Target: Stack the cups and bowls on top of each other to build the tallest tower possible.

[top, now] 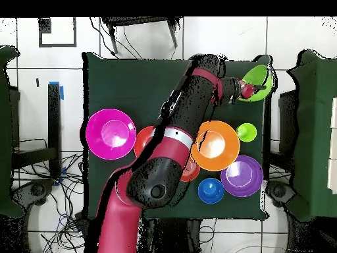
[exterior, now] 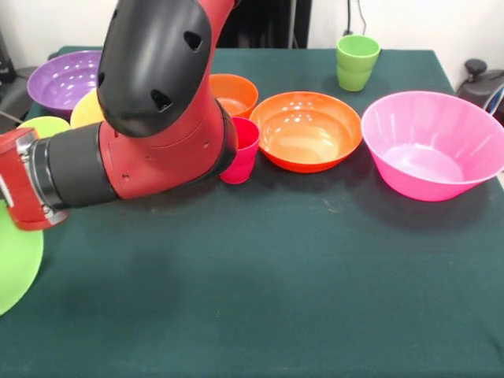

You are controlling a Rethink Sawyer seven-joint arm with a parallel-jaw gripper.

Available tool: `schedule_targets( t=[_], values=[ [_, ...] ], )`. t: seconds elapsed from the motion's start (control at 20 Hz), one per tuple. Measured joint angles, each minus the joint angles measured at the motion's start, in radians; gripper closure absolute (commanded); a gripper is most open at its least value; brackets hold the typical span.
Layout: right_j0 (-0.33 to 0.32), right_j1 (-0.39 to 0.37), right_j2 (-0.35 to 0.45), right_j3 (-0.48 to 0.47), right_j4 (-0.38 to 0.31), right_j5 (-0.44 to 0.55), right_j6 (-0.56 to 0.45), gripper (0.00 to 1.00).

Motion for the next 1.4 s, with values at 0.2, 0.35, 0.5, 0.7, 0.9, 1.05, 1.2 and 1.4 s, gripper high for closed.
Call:
schedule_targets(
  t=[0.2,0.35,0.5,0.7,0.9,1.05,1.2,1.4],
  values=[
    [-0.023,0.014,-0.008,-0.073,0.0,0.0,0.0,1.0],
    [-0.031,0.021,-0.009,-0.108,-0.001,0.001,0.0,1.0],
    [-0.035,0.024,-0.009,-0.142,-0.001,0.004,0.0,1.0],
    [-0.035,0.02,-0.009,-0.162,0.0,0.004,0.0,1.0],
    [-0.035,0.016,-0.005,-0.176,0.007,0.004,0.0,1.0],
    [-0.034,0.014,-0.004,-0.177,0.007,0.004,0.0,1.0],
    [-0.031,0.01,0.003,-0.177,0.01,0.004,0.0,1.0],
    [-0.024,0.001,0.019,-0.176,0.011,0.004,0.0,1.0]
  ],
)
